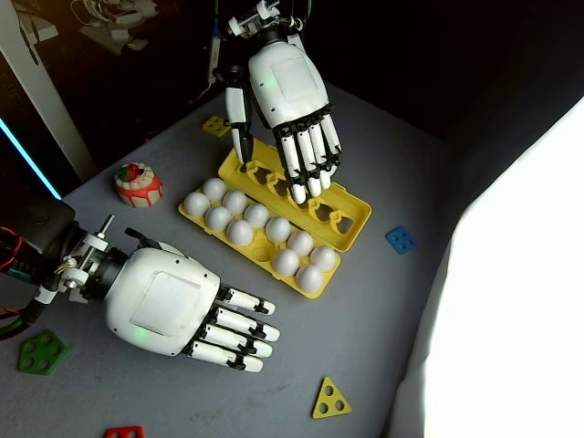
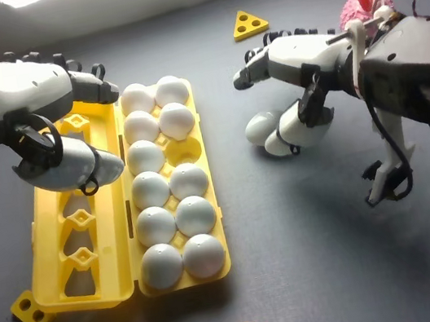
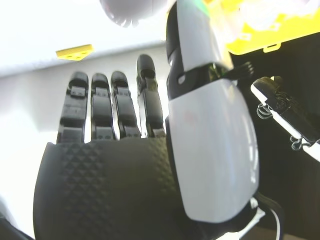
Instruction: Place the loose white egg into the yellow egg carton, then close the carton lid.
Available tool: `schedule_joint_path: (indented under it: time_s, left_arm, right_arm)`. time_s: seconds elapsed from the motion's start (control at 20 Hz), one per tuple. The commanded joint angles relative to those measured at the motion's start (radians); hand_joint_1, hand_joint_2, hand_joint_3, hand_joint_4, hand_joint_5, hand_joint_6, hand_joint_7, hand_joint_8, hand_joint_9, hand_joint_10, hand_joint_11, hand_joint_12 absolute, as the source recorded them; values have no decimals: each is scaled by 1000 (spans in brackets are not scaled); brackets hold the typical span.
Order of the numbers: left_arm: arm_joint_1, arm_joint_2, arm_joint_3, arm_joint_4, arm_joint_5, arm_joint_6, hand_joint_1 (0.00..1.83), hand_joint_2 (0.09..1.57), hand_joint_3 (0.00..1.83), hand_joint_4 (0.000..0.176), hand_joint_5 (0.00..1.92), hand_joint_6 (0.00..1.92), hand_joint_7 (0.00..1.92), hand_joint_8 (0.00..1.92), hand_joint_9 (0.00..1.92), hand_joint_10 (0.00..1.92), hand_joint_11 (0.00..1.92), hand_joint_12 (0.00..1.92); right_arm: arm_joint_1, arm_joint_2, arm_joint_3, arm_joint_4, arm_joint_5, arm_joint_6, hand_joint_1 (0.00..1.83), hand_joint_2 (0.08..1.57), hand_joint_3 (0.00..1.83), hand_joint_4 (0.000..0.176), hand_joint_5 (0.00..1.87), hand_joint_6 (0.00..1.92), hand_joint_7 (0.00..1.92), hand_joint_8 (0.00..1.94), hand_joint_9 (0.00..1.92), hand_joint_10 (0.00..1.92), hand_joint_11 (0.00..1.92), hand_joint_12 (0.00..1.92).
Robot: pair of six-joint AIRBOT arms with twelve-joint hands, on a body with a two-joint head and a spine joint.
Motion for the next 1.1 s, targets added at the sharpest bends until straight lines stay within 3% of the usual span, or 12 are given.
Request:
schedule_joint_path:
  time_s: [0.0, 0.35, 0.5, 0.8, 0.95, 1.05]
  left_arm:
    - [-14, 2, -2, 33, 30, 3, 593, 1203, 0, 48, 237, 9, 209, 2, 266, 12, 0, 902]
    - [-22, 1, -1, 28, 31, 3, 540, 1221, 0, 42, 235, 2, 219, 3, 270, 5, 0, 912]
    - [-23, 1, -2, 27, 31, 3, 525, 1231, 3, 52, 232, 3, 206, 0, 260, 0, 0, 892]
    - [-23, 1, 6, 27, 30, 3, 516, 1227, 0, 55, 241, 5, 219, 2, 262, 0, 0, 906]
    - [-23, 1, 7, 25, 29, 3, 535, 1226, 0, 49, 237, 1, 238, 8, 264, 1, 0, 906]
    - [-23, 1, 8, 25, 29, 3, 517, 1229, 1, 56, 237, 4, 221, 0, 256, 0, 0, 892]
  right_arm:
    - [4, -2, 6, -45, 27, 0, 1258, 991, 1, 0, 416, 11, 74, 11, 0, 0, 0, 0]
    - [-9, -32, 34, -46, 29, -9, 1286, 1003, 8, 0, 421, 12, 57, 4, 0, 0, 0, 0]
    - [-13, -42, 49, -46, 29, -7, 1268, 993, 3, 0, 418, 11, 50, 5, 0, 0, 0, 0]
    - [-20, -57, 71, -46, 23, -2, 1281, 986, 0, 0, 439, 19, 58, 6, 0, 0, 0, 0]
    - [-24, -68, 85, -46, 23, -2, 1279, 986, 0, 0, 437, 18, 55, 4, 0, 0, 0, 0]
    - [-24, -70, 89, -46, 25, 0, 1258, 986, 0, 0, 443, 20, 64, 7, 0, 0, 0, 0]
